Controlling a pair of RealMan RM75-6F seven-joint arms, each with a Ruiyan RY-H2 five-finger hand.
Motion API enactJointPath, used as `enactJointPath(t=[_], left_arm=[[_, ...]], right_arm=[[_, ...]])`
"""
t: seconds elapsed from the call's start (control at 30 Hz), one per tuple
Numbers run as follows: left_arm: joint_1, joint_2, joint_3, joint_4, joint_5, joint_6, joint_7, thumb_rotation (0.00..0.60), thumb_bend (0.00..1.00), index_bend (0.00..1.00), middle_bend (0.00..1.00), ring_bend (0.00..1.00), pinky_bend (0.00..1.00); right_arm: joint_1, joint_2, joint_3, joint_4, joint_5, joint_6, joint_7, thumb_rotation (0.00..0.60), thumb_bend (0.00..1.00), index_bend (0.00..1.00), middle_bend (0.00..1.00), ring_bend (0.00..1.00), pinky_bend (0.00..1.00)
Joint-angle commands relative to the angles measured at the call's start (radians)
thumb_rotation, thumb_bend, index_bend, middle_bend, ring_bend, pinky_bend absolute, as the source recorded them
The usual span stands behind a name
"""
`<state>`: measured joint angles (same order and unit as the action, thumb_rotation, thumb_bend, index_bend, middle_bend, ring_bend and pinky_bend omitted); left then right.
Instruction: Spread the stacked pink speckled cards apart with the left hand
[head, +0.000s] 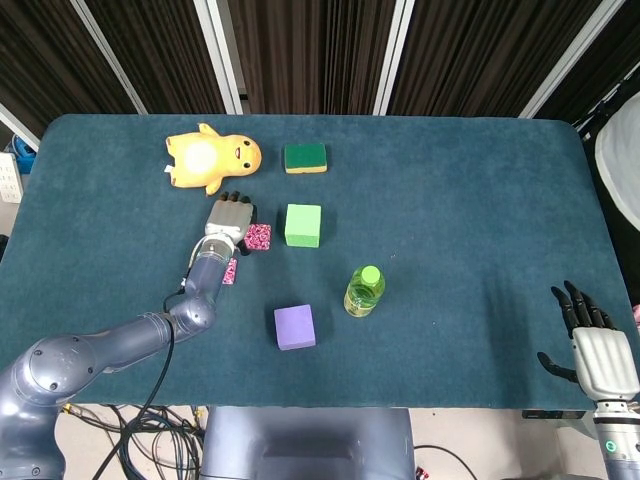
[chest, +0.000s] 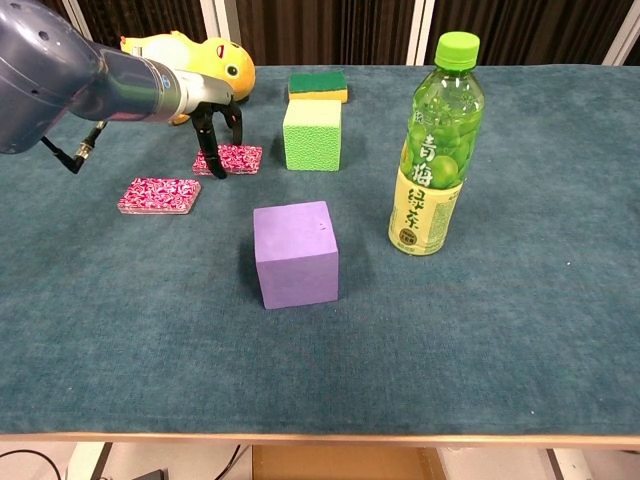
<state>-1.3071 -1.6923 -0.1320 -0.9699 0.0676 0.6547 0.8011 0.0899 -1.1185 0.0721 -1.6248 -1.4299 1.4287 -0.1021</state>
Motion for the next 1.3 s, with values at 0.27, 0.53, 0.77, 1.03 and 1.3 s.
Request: enactJointPath(t=[0.27,0.53,0.77,1.03,1.3], left_arm=[[0.001,0.099,0.001,-0.156,0.008,0.082,0.038,0.6,0.14,0.37,0.18,0.0,0.0],[0.066,0.303,0.016,-0.476,0.059,0.212,0.01,0.6,0.14,0.37,0.18,0.0,0.0],[0.173,0.419,0.055,-0.661,0.176,0.246,-0.087,0.6,0.1,0.36,0.18,0.0,0.0],[0.248,0.43,0.111,-0.694,0.294,0.239,-0.144,0.6,0.1,0.38,0.18,0.0,0.0],[0.279,0.357,0.115,-0.597,0.355,0.231,-0.185,0.6,0.1,0.38,0.18,0.0,0.0]], right_arm=[[0.001,0.001,-0.002,-0.003,0.001,-0.004,-0.002,0.6,0.18,0.0,0.0,0.06,0.21],[-0.003,0.003,-0.001,-0.007,0.002,0.002,-0.003,0.6,0.19,0.0,0.0,0.06,0.21],[-0.005,0.002,0.0,-0.011,0.004,0.005,-0.008,0.6,0.18,0.0,0.0,0.06,0.21],[-0.006,0.001,-0.003,-0.016,0.003,0.005,-0.017,0.6,0.19,0.0,0.0,0.06,0.21],[-0.006,0.002,-0.001,-0.015,0.007,0.004,-0.015,0.6,0.19,0.0,0.0,0.06,0.21]])
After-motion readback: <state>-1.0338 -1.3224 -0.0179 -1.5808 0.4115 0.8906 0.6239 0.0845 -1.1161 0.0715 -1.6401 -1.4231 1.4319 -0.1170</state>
